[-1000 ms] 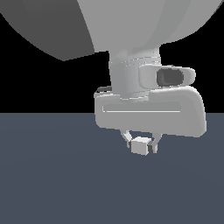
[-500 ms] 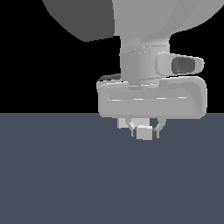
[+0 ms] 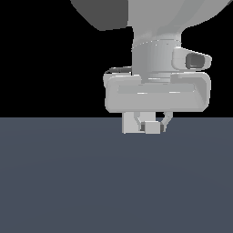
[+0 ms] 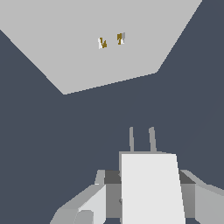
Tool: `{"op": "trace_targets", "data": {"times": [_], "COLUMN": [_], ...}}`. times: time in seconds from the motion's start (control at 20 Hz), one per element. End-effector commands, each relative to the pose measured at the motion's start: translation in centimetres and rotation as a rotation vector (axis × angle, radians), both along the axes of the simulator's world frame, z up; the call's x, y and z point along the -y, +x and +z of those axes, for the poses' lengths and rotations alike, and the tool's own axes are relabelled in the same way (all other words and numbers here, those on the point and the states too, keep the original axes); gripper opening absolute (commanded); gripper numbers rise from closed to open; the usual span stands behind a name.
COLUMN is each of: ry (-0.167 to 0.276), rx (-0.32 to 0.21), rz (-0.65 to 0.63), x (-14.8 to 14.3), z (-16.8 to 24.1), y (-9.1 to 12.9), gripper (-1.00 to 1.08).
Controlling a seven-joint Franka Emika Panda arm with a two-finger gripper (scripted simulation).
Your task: Plug the charger into the wall socket.
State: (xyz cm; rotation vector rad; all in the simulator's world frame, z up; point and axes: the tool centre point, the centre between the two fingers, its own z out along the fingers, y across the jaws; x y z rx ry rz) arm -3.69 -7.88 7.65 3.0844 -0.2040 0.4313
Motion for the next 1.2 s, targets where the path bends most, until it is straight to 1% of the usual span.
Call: {"op": "trace_targets", "data": {"times": [0.0, 0.3, 0.6, 0.9, 1.15], "ry": [0.0, 0.001, 0.002, 0.002, 0.002], "rx": [0.0, -0.002, -0.005, -0.006, -0.007], "rz": [0.053, 0.159, 0.231, 0.267, 0.269], "x": [0.1, 0.1, 0.1, 0.1, 0.1], "z": [0.5, 1.5, 2.1, 2.4, 2.4], "y": [0.4, 1.2, 1.7, 2.0, 2.0], "gripper": [-1.0, -1.0, -1.0, -1.0, -1.0]}}
